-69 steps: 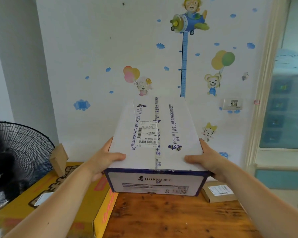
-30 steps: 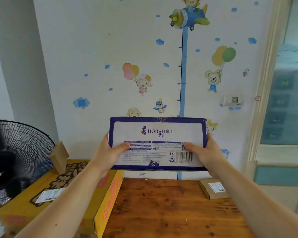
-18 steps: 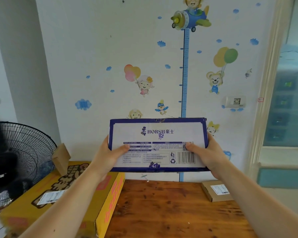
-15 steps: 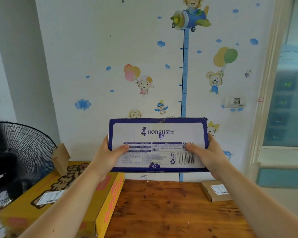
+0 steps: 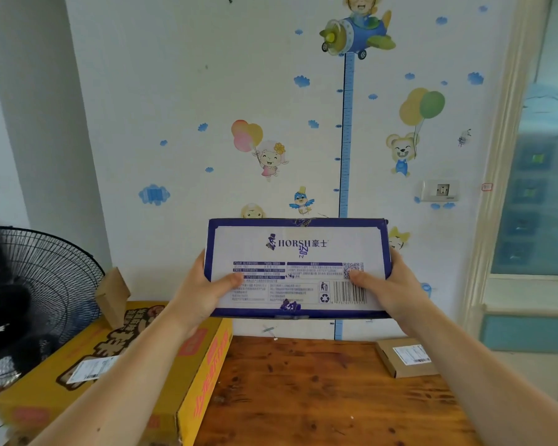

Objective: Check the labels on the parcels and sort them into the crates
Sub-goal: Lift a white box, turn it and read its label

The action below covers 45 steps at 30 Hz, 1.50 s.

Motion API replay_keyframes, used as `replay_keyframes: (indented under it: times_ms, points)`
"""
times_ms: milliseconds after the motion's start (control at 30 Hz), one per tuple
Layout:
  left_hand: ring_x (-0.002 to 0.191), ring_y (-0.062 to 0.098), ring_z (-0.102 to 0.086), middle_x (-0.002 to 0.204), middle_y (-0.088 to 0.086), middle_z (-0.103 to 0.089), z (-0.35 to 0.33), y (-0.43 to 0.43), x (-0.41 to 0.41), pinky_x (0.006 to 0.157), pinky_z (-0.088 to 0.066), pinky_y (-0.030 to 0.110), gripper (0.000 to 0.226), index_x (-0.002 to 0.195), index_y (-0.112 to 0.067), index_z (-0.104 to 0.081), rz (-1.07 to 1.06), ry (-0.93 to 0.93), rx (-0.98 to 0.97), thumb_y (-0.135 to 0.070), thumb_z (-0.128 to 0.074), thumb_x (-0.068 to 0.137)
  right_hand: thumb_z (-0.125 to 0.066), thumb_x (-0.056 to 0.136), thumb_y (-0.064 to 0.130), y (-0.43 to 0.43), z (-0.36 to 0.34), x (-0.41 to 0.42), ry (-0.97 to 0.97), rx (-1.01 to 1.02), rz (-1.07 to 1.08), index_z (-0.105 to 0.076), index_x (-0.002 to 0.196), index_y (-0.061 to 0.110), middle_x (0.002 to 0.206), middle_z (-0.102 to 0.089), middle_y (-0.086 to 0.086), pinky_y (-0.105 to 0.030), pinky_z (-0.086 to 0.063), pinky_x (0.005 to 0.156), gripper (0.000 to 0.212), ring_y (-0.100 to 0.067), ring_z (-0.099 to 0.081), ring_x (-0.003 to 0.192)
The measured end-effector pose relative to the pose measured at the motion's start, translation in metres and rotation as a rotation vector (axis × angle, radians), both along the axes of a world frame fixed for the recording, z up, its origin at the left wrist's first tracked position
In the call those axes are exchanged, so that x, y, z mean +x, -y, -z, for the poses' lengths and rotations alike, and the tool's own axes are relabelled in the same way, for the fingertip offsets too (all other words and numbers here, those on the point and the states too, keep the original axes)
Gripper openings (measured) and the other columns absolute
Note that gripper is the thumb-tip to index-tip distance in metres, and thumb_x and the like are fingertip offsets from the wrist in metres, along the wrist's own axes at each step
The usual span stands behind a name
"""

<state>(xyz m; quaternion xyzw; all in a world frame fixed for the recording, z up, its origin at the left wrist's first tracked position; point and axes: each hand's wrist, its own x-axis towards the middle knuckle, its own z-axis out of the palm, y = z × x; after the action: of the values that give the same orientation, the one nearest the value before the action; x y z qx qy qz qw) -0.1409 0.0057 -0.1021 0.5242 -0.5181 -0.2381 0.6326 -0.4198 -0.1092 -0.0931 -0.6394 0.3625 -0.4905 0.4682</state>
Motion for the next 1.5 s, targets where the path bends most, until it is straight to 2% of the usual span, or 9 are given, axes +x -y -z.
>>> replay_keyframes:
  times_ms: [267, 400, 600, 867, 1033, 1233, 1333, 1400, 1500]
  points:
    - [0.1, 0.018, -0.069, 0.115, 0.002, -0.067, -0.003, -0.002, -0.002, 0.073, -0.059, 0.03, 0.056, 0.129, -0.024, -0.043, -0.053, -0.025, -0.021, -0.013, -0.072, 0.082, -0.083, 0.074, 0.013, 0.001, 0.006, -0.002, 0.009, -0.036, -0.001, -0.037, 0.132, 0.037, 0.11, -0.066, 0.004, -0.033, -0.059, 0.068, 0.078, -0.018, -0.069, 0.094]
    - [0.098, 0.023, -0.066, 0.114, 0.007, -0.06, -0.01, -0.005, -0.005, 0.072, -0.057, 0.04, 0.065, 0.13, -0.021, -0.03, -0.089, -0.226, 0.013, -0.045, -0.062, 0.078, -0.081, 0.075, 0.013, 0.0, 0.004, -0.005, -0.057, -0.069, -0.043, -0.038, 0.128, 0.039, 0.105, -0.067, 0.006, -0.026, -0.058, 0.057, 0.073, -0.013, -0.07, 0.085]
    - [0.097, 0.03, -0.071, 0.108, 0.009, -0.074, 0.002, -0.003, -0.005, 0.087, -0.055, 0.057, 0.065, 0.122, -0.017, -0.06, -0.089, -0.219, 0.078, -0.06, -0.062, 0.072, -0.082, 0.074, 0.0, -0.001, 0.008, -0.006, -0.121, -0.104, -0.052, -0.025, 0.131, 0.041, 0.106, -0.057, 0.013, -0.019, -0.054, 0.052, 0.09, -0.007, -0.062, 0.09]
    - [0.097, 0.027, -0.072, 0.108, 0.006, -0.074, 0.002, -0.004, -0.008, 0.081, -0.058, 0.049, 0.058, 0.123, -0.017, -0.059, -0.101, -0.121, 0.03, -0.055, -0.068, 0.081, -0.086, 0.071, 0.015, 0.003, 0.004, -0.005, -0.168, -0.115, 0.006, -0.024, 0.143, 0.03, 0.114, -0.06, 0.005, -0.042, -0.059, 0.081, 0.097, -0.019, -0.064, 0.102]
    - [0.095, 0.017, -0.069, 0.113, 0.003, -0.066, -0.001, -0.002, -0.006, 0.068, -0.056, 0.024, 0.052, 0.129, -0.017, -0.045, -0.138, -0.069, 0.05, -0.02, -0.073, 0.085, -0.082, 0.076, 0.017, 0.007, -0.006, -0.008, -0.098, -0.069, -0.052, -0.04, 0.135, 0.034, 0.112, -0.07, -0.001, -0.047, -0.061, 0.078, 0.075, -0.021, -0.072, 0.092]
    - [0.096, 0.018, -0.068, 0.116, 0.005, -0.064, 0.013, -0.006, -0.005, 0.064, -0.058, 0.024, 0.066, 0.131, -0.018, -0.038, -0.072, -0.09, 0.111, -0.014, -0.077, 0.078, -0.079, 0.08, 0.011, 0.004, 0.007, -0.009, -0.104, -0.01, -0.038, -0.032, 0.128, 0.038, 0.11, -0.064, 0.002, -0.042, -0.059, 0.073, 0.072, -0.022, -0.069, 0.094]
    - [0.094, 0.015, -0.065, 0.113, 0.001, -0.061, 0.015, -0.007, -0.004, 0.059, -0.057, 0.021, 0.071, 0.13, -0.024, -0.032, -0.068, -0.07, 0.105, -0.001, -0.075, 0.079, -0.059, 0.096, 0.037, 0.007, 0.006, -0.009, 0.043, 0.096, 0.0, -0.041, 0.125, 0.028, 0.112, -0.064, -0.002, -0.04, -0.055, 0.07, 0.035, -0.021, -0.067, 0.092]
    - [0.094, 0.015, -0.067, 0.113, 0.001, -0.062, 0.015, -0.007, -0.004, 0.062, -0.056, 0.02, 0.074, 0.131, -0.023, -0.034, -0.042, -0.014, 0.098, -0.001, -0.077, 0.075, -0.042, 0.095, 0.063, 0.011, 0.004, -0.006, 0.056, 0.17, 0.058, -0.049, 0.124, 0.023, 0.112, -0.067, -0.002, -0.043, -0.055, 0.079, 0.05, -0.022, -0.067, 0.097]
    - [0.103, 0.019, -0.068, 0.115, 0.002, -0.067, 0.017, -0.007, -0.003, 0.07, -0.058, 0.026, 0.076, 0.13, -0.023, -0.044, 0.015, 0.007, 0.094, -0.026, -0.084, 0.065, -0.046, 0.096, 0.056, 0.014, 0.003, -0.005, 0.102, 0.225, 0.096, -0.057, 0.118, 0.022, 0.108, -0.069, -0.002, -0.044, -0.054, 0.086, 0.042, -0.022, -0.066, 0.098]
